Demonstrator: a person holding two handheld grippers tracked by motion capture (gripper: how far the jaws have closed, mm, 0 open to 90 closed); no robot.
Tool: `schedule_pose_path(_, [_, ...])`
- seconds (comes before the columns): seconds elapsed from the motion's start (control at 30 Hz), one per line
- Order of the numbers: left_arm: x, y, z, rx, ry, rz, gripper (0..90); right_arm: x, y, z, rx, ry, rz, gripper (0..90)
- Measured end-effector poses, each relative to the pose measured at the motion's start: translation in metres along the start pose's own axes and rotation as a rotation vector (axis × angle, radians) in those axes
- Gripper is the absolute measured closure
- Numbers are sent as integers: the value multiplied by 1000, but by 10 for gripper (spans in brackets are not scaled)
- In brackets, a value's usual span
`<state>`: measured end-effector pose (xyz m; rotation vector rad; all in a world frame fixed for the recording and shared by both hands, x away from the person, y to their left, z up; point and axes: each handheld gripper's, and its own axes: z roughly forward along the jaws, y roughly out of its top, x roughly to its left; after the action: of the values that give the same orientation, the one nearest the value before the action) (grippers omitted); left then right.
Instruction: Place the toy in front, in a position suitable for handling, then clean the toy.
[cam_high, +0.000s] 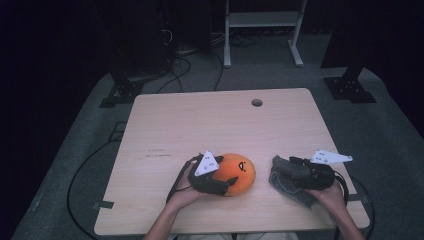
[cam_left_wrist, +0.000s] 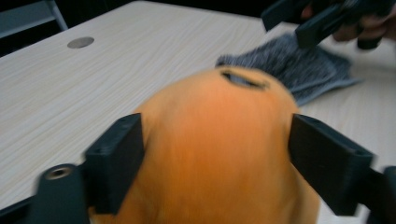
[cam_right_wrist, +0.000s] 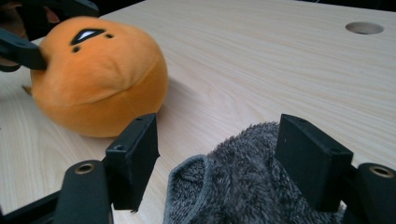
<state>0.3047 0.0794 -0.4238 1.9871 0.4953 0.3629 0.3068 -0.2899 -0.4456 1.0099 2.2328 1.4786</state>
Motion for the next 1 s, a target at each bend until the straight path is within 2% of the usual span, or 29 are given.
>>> schedule_pose_path(0.03, [0,0,0,0,0,0,120,0,0,0,0,0,0,286])
schedule_pose_path(0.07, [0,1,-5,3,21,17,120,0,1,0,-6,-4,-6,286])
schedule_pose_path(0.13, [3,1,-18,-32,30,29,106,0,4,-4,-28,-20,-7,285])
schedule_pose_path(0.27, [9,2,-28,-52,55,25,104,-3,4,-7,-52,-33,-1,282])
schedule_pose_path(0.63, [6,2,-24,-28,20,50,103,-2,9,-2,-20,-38,-25,282])
schedule_pose_path(1.0, [6,0,-24,6,-6,68,100,-8,6,20,151,-82,-17,330])
